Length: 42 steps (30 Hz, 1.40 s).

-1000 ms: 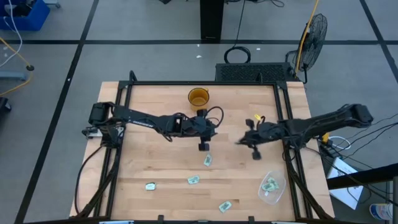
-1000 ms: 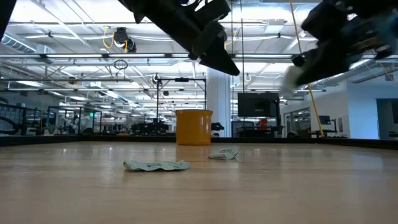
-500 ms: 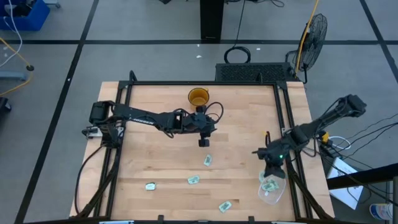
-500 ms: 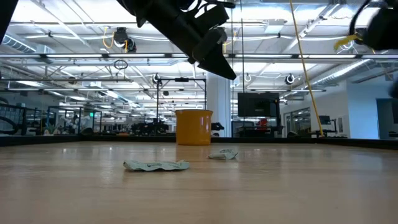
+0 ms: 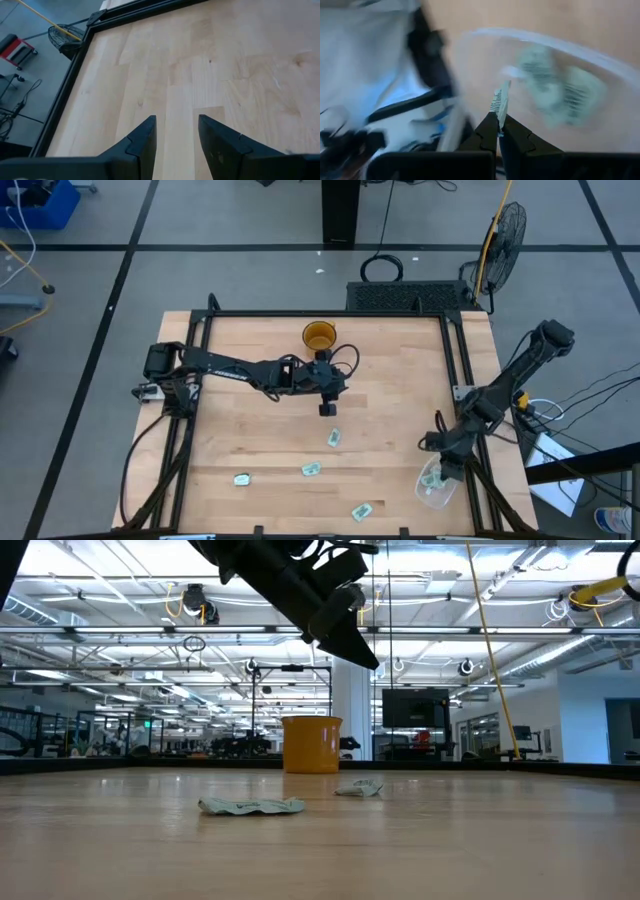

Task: Pick and place Stevia / Truvia into bins
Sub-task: Put the stevia packet into the transparent bin

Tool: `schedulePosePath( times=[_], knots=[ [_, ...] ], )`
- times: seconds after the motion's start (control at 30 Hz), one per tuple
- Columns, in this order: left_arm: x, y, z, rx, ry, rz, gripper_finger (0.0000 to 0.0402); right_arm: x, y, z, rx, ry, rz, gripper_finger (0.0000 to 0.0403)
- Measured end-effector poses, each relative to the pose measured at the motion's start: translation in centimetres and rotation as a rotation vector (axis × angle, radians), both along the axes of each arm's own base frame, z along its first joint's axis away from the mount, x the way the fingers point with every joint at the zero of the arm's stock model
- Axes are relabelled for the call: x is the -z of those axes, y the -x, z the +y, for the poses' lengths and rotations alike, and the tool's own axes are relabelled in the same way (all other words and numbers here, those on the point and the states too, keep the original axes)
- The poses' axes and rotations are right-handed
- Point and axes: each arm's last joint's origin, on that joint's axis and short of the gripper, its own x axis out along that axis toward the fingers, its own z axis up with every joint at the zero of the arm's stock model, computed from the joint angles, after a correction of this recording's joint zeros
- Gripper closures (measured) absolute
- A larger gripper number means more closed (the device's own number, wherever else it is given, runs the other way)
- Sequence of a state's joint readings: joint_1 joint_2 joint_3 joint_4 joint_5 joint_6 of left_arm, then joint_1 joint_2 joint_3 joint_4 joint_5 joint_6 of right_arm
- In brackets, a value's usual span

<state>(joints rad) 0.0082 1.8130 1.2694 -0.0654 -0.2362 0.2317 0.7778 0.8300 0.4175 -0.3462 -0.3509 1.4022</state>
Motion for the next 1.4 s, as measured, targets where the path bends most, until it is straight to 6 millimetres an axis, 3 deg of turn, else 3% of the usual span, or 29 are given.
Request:
schedulePosePath(
  times=[0.17,0.53,0.93,1.17,1.3,1.4],
  knots=[
    [0.0,0.0,0.0,0.001,0.001,0.0,0.0249,1.2,0.4,-0.1,0.054,0.125,0.093,0.0399],
    [0.0,0.0,0.0,0.002,0.001,-0.002,0.0249,1.5,0.3,0.0,0.053,0.131,0.11,0.0341],
    [0.0,0.0,0.0,0.0,0.004,-0.004,0.0249,-1.1,0.5,0.5,-0.015,-0.163,0.103,0.0324],
    [0.3,0.3,0.0,-0.002,0.008,0.044,0.0249,-2.4,0.2,-0.2,-0.012,-0.153,-0.188,0.0329],
    [1.1,0.9,-0.3,0.027,0.105,0.134,0.0249,-2.5,-0.6,-1.0,0.002,0.027,-0.459,0.0328],
    [1.6,1.3,-0.8,0.077,0.26,0.196,0.0249,-2.4,-1.2,-1.7,-0.028,0.261,-0.683,0.0328]
  ],
)
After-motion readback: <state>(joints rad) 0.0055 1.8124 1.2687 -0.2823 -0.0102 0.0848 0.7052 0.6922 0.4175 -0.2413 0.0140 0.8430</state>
